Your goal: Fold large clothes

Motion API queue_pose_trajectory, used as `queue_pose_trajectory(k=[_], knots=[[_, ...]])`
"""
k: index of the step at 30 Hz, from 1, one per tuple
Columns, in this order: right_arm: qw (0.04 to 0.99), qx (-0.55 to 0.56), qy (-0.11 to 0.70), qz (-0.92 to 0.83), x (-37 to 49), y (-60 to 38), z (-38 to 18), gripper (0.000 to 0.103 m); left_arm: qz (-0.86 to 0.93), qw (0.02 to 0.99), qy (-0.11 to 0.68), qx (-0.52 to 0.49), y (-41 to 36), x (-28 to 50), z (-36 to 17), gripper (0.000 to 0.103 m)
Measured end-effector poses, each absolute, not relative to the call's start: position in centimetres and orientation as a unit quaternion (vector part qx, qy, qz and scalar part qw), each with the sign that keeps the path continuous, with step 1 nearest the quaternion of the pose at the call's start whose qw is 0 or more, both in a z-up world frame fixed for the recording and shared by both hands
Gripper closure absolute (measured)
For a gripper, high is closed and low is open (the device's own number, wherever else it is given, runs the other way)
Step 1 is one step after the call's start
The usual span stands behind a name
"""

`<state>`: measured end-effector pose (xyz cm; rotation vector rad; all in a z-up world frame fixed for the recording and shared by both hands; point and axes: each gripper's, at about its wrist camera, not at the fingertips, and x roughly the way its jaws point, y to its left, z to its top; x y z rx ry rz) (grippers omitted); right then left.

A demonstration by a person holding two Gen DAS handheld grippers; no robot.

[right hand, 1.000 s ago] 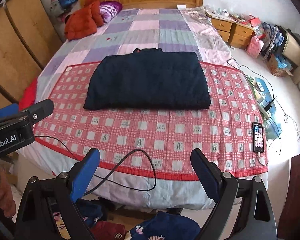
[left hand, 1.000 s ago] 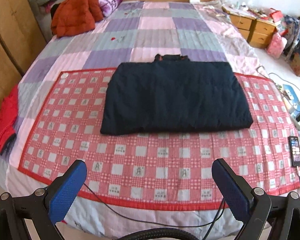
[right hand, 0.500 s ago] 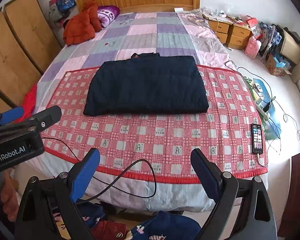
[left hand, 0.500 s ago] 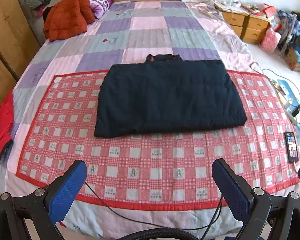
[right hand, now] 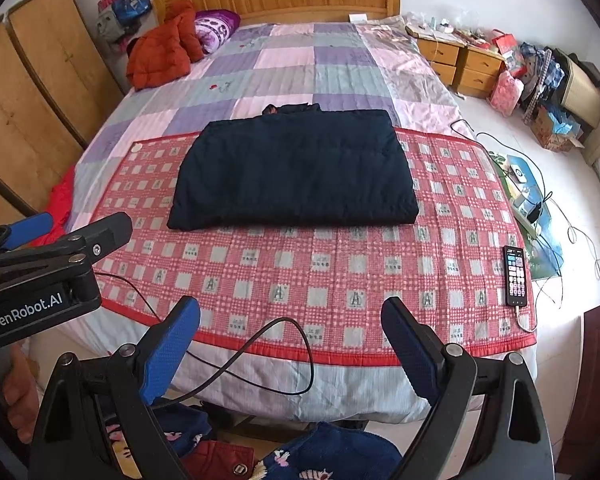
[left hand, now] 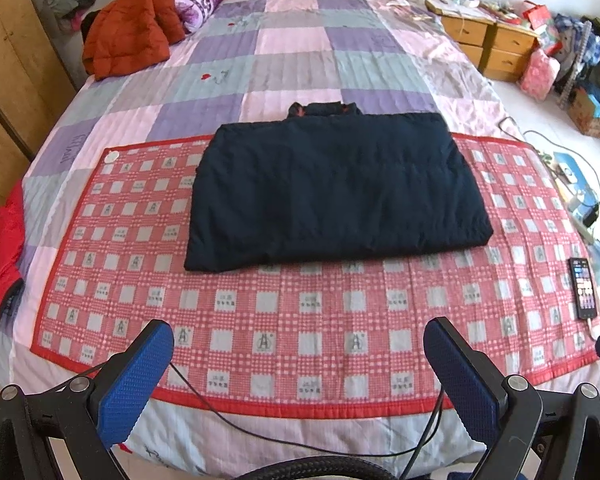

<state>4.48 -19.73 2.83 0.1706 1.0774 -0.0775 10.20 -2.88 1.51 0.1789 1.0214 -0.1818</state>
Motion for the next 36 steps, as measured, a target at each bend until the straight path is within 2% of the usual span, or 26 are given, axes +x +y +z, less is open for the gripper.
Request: queue_pose_trajectory(k=[36], knots=[[0.854, 0.082, 0.511, -0.040, 4.6, -20.6, 2.5, 0.009, -0.093, 0.856, 0.500, 0.087, -3.5, 10.8, 0.0, 0.000]])
